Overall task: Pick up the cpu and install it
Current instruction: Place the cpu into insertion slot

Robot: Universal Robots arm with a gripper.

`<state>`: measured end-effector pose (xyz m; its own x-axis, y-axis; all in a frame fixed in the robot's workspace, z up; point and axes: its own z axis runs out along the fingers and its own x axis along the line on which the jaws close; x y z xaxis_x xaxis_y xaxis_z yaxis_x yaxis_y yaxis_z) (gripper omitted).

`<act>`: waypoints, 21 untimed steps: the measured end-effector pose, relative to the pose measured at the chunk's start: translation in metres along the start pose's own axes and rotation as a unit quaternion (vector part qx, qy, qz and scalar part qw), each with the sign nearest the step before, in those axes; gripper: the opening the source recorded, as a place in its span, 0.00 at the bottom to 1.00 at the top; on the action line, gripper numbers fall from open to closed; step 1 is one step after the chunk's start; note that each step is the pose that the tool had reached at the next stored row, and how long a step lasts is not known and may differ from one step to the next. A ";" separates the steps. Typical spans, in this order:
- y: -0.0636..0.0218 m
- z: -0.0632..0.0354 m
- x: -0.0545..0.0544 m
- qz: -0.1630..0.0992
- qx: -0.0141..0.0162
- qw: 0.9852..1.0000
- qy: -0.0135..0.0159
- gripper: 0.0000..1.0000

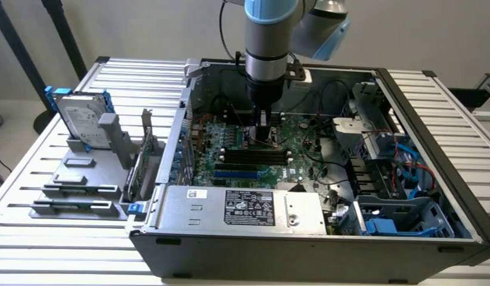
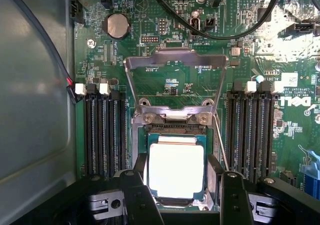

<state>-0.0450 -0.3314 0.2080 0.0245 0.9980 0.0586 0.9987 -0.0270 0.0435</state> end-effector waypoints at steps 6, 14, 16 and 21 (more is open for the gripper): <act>-0.0001 0.0017 0.000 0.000 0.000 1.000 -0.002 0.55; 0.0003 0.0035 0.000 0.000 0.000 1.000 -0.003 0.55; 0.0003 0.0042 0.000 0.000 0.000 1.000 -0.003 0.55; 0.0004 0.0056 0.000 0.000 0.000 1.000 -0.003 0.55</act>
<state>-0.0444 -0.3310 0.2025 0.0239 0.9983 0.0530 0.9987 -0.0262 0.0436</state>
